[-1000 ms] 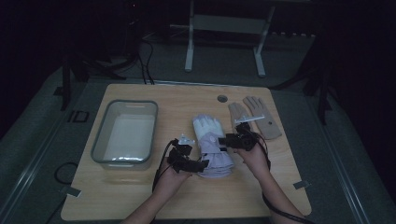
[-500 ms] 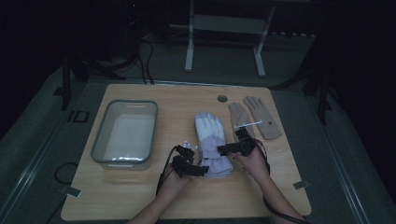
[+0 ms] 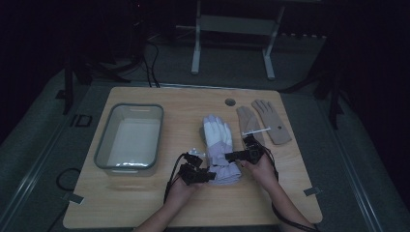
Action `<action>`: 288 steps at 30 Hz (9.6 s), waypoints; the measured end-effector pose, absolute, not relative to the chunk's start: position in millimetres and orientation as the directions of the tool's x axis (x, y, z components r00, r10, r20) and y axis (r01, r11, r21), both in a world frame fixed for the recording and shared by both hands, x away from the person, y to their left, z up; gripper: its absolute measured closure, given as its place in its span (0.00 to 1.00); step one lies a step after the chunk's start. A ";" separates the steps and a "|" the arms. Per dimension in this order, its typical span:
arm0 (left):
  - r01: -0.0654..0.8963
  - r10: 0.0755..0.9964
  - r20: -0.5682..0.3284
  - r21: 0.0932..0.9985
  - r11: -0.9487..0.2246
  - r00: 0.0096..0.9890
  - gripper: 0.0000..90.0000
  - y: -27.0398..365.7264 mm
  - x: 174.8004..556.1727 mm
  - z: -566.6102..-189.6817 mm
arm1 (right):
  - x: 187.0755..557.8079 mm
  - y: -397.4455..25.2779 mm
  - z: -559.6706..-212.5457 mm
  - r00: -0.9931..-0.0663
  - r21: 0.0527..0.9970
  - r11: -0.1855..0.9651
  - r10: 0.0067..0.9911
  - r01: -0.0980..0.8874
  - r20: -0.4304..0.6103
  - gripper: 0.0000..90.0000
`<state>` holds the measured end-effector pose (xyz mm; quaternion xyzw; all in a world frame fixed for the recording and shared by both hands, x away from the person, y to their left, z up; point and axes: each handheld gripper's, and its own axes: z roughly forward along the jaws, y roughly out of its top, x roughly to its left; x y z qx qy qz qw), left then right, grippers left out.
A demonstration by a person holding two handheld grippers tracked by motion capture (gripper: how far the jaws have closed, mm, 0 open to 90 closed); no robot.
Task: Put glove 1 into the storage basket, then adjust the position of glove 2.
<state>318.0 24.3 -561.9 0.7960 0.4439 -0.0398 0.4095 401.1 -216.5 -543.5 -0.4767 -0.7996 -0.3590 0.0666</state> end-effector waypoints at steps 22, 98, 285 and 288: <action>0.699 0.668 -0.381 0.650 -0.298 0.639 0.82 40.0 328.5 -512.4 | 394.1 -207.3 -490.9 -0.568 0.625 0.239 0.719 0.743 0.400 0.84; 0.755 0.806 -0.307 0.611 -0.240 0.505 0.82 287.4 317.0 -437.1 | 416.6 62.9 -432.3 -0.731 0.705 0.342 0.576 0.622 0.366 0.84; 0.423 0.658 -0.118 0.846 -0.325 0.743 0.06 85.9 297.9 -572.4 | 436.1 -196.4 -464.3 -0.567 0.798 0.251 0.813 0.548 0.135 0.88; 0.418 0.658 -0.118 0.850 -0.321 0.744 0.06 86.1 297.2 -571.9 | 424.9 -181.5 -452.2 -0.559 0.814 0.238 0.820 0.529 0.123 0.88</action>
